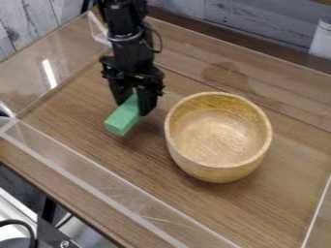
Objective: Remove the green block from inside the brown bowl and put it on the table
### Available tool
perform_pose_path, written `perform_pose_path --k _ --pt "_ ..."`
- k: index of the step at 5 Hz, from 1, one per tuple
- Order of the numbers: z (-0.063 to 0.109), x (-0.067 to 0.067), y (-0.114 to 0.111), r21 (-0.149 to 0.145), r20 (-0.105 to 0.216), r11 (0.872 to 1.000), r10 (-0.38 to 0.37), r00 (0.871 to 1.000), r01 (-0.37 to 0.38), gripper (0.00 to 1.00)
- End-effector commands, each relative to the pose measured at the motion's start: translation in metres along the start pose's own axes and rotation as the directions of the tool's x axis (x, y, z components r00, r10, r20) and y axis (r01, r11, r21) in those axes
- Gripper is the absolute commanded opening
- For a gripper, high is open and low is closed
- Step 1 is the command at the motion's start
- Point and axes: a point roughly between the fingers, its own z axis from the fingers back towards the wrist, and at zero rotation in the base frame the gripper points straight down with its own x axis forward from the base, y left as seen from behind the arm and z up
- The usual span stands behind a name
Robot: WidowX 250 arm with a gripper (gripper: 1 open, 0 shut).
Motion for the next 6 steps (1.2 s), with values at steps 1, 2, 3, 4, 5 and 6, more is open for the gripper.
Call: perform_pose_path --k 1,2,3,4,5,6 --pt "0.009 0.004 0.014 0.026 0.042 1.0 0.013 0.999 -0.014 0.0" --pt "0.004 0.002 0.022 0.033 0.036 0.999 0.029 0.999 -0.03 0.0" --pt "0.0 0.001 0.027 0.036 0.029 0.998 0.04 0.999 -0.041 0.0" --pt "-0.002 0.0 0.03 0.038 0.025 0.998 0.05 0.998 -0.05 0.0" --pt "-0.004 -0.001 0.031 0.038 0.021 0.998 0.058 0.998 -0.059 0.0" --pt "-0.006 -0.001 0.033 0.038 0.018 0.997 0.067 0.998 -0.067 0.0"
